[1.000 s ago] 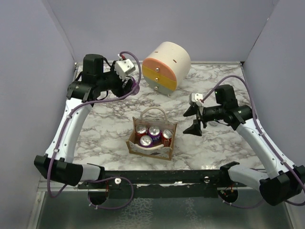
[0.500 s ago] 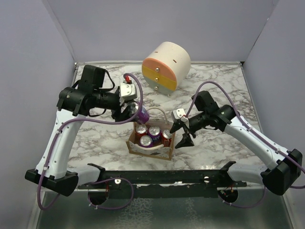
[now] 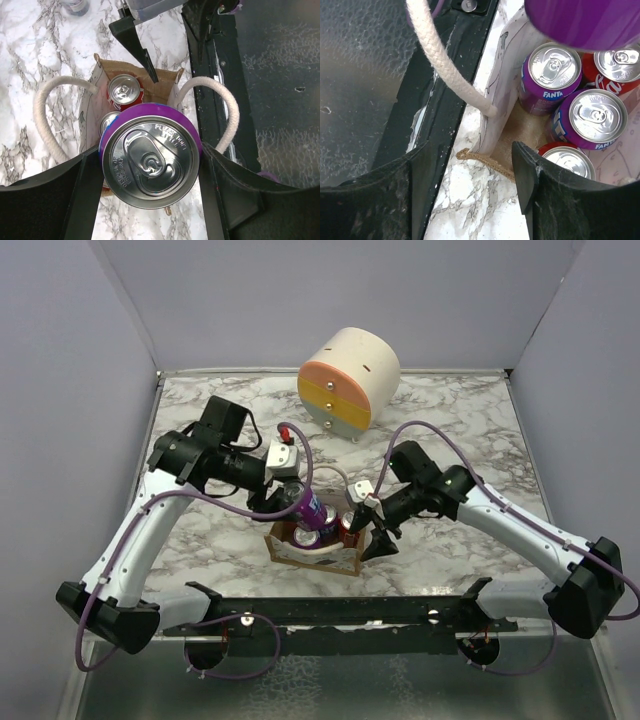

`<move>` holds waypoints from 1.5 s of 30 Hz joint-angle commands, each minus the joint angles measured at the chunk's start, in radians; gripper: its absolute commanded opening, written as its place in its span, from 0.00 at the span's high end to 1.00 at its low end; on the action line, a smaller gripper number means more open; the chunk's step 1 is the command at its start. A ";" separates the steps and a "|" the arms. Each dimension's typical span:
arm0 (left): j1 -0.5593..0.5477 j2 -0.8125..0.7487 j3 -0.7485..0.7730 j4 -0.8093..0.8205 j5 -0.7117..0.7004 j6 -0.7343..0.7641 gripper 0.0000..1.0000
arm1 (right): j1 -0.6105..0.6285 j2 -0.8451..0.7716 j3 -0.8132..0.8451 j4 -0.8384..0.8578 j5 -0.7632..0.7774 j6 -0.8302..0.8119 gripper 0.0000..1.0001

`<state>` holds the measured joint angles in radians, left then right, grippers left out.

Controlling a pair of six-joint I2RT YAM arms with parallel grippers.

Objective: Place the beverage into the canvas bag

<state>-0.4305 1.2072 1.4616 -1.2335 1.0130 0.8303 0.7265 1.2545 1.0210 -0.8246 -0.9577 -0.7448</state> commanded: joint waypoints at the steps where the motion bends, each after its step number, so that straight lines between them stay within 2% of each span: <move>1: -0.022 0.022 -0.032 0.131 0.101 0.065 1.00 | 0.004 0.001 -0.019 0.029 0.013 0.007 0.39; 14: -0.108 0.094 -0.154 0.306 0.164 0.079 1.00 | 0.001 -0.072 -0.096 0.027 0.040 0.007 0.51; 28: -0.211 0.180 -0.159 0.264 0.207 0.190 1.00 | -0.023 -0.104 -0.127 0.031 0.008 0.000 0.53; 45: -0.296 0.223 -0.179 0.239 0.213 0.212 1.00 | -0.085 -0.134 -0.134 0.035 -0.033 0.000 0.52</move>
<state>-0.6968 1.4261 1.2766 -0.9764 1.1118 1.0134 0.6601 1.1378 0.8940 -0.7918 -0.9619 -0.7383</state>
